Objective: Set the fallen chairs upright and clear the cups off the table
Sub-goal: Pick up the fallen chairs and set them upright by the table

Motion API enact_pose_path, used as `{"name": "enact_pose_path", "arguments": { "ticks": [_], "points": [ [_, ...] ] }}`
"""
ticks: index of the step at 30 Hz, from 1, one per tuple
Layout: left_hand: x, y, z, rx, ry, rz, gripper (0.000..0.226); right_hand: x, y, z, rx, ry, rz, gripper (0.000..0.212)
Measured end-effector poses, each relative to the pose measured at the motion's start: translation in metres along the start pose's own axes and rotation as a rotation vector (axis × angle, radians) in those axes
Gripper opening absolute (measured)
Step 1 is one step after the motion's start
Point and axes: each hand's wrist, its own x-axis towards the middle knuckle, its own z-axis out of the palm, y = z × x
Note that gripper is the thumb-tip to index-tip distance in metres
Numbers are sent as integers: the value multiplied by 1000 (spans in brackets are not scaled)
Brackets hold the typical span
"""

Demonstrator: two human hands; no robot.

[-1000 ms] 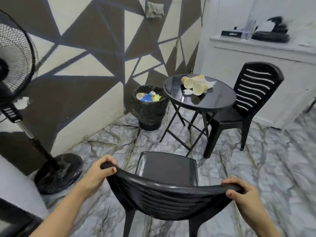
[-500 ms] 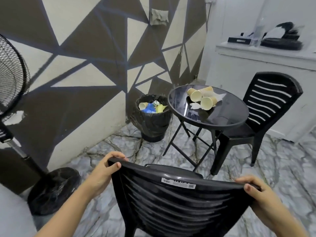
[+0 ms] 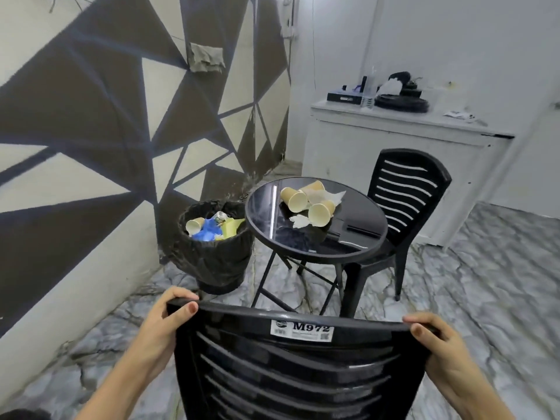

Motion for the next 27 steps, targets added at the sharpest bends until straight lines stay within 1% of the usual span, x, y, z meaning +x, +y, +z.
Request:
{"name": "enact_pose_path", "arguments": {
  "ticks": [4, 7, 9, 11, 15, 19, 21, 23, 25, 26, 27],
  "points": [
    [60, -4, 7, 30, -98, 15, 10, 22, 2, 3, 29, 111, -28, 38],
    [101, -12, 7, 23, -194, -7, 17, 40, 9, 1, 44, 162, -34, 40],
    [126, -20, 6, 17, -237, -29, 25, 55, 17, -1, 65, 201, -39, 45],
    [148, -30, 4, -2, -274, -57, 21, 71, 26, -3, 76, 237, -48, 55],
    [182, -52, -3, -3, -347, -147, 24, 97, 55, 1, 98, 287, -76, 64],
    [207, -71, -16, -64, -343, -215, 27, 120, 82, 3, 99, 330, -66, 59],
    [221, -71, -18, -69, -373, -206, 27, 127, 85, 2, 105, 324, -74, 58],
    [232, -67, -17, -41, -416, -193, 26, 124, 88, 2, 103, 295, -97, 62],
    [243, -61, -12, -24, -435, -191, 27, 120, 93, 8, 111, 313, -137, 62],
    [247, -58, -10, -12, -447, -198, 31, 116, 95, 11, 104, 305, -160, 53],
    [250, -57, -12, -11, -453, -201, 40, 112, 98, 14, 94, 290, -189, 34]
  ]
}}
